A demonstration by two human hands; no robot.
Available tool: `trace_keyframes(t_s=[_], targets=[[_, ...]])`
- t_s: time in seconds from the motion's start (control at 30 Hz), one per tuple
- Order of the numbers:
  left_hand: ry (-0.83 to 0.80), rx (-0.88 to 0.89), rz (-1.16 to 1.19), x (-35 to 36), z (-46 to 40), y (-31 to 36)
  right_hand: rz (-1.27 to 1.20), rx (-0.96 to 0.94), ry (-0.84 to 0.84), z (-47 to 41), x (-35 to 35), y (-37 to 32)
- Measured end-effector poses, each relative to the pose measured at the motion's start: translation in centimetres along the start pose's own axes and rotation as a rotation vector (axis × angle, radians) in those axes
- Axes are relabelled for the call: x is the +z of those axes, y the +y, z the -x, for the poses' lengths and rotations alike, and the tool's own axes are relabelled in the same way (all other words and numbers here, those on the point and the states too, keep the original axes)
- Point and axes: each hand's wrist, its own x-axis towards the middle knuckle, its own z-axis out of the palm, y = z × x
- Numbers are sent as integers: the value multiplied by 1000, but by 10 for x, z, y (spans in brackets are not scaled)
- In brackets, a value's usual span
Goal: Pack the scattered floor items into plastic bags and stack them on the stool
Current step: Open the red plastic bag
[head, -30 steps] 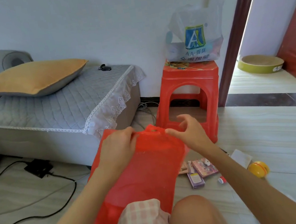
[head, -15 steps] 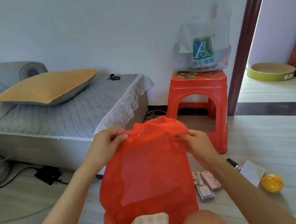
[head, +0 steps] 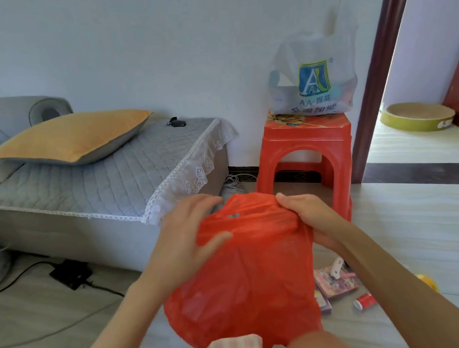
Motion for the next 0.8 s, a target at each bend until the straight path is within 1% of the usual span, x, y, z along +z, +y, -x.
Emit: trace_keyframes(t_s=[0.03, 0.07, 0.1, 0.17, 0.2, 0.27, 0.33, 0.4, 0.47, 0.5, 0.53, 0.57, 0.6, 0.67, 0.7, 0.73, 0.8], targets=[[-83, 86, -49, 7, -3, 7, 9, -4, -31, -1, 7, -2], [-153, 117, -81, 14, -5, 14, 3, 4, -71, -1, 13, -4], [-203, 93, -84, 21, -9, 18, -13, 18, -98, 0, 18, -6], [-216, 31, -75, 29, -13, 18, -41, 19, -73, 1, 20, -10], [-189, 28, -64, 31, -14, 16, -24, -7, -29, 1, 18, -10], [-120, -9, 2, 33, -15, 13, 121, -101, 53, 6, 8, -7], [-9, -124, 60, 36, -16, 13, 335, -193, 103, 17, -4, 1], [81, -239, 74, 36, -19, 17, 475, -244, 131, 28, -15, 16], [99, -323, 89, 36, -22, 18, 553, -276, 176, 35, -22, 32], [98, -353, 98, 36, -23, 18, 554, -281, 218, 36, -25, 39], [102, -368, 109, 35, -23, 18, 510, -276, 258, 36, -29, 43], [107, -370, 112, 35, -22, 17, 406, -235, 278, 36, -33, 44], [106, -363, 104, 33, -22, 15, 272, -164, 256, 35, -38, 43], [64, -359, 97, 26, -20, 9, 3, -14, 102, 38, -50, 37], [23, -370, 130, 21, -19, 5, -82, 41, 28, 39, -57, 33], [-28, -385, 176, 15, -17, 2, -113, 75, -23, 41, -62, 30], [-156, -410, 209, 7, -12, -5, -99, 92, -29, 42, -69, 27]])
